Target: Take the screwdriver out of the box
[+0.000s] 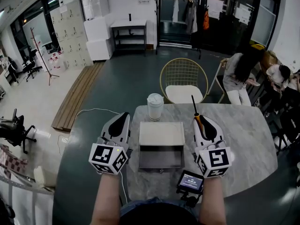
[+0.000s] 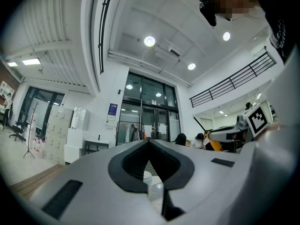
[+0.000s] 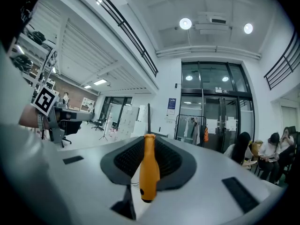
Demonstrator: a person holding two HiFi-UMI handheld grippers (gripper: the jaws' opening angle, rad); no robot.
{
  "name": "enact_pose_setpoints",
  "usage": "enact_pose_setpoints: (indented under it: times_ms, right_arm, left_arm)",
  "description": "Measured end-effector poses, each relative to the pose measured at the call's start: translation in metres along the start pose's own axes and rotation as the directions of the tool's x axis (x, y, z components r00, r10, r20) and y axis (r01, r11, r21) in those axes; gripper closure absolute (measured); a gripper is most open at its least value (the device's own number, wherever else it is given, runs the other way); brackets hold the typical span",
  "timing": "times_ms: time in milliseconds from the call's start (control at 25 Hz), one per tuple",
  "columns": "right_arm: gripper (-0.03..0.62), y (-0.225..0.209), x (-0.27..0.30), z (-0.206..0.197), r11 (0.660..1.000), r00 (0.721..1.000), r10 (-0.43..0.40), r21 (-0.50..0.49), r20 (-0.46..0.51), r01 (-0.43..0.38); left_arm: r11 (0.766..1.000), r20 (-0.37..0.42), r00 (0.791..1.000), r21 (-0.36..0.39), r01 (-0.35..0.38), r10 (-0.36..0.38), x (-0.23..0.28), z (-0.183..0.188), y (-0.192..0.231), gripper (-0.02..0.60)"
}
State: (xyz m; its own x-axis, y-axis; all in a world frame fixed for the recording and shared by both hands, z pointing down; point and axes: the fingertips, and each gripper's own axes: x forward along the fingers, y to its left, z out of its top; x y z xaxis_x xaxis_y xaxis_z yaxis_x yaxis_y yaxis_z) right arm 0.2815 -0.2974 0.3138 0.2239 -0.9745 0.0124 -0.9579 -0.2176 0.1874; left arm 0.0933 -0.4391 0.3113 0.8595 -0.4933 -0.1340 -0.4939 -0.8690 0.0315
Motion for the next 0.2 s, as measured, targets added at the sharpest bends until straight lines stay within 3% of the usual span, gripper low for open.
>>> enact_pose_setpoints:
  times_ms: [200]
  right_arm:
    - [0.507, -0.0013, -0.0021, 0.0007, 1.000, 1.000, -0.006, 0.003, 0.000, 0.006]
  left_arm:
    - [1.000, 0.002, 1.000, 0.002, 0.001, -0.001, -0.0012, 0.0024, -0.0008, 0.569]
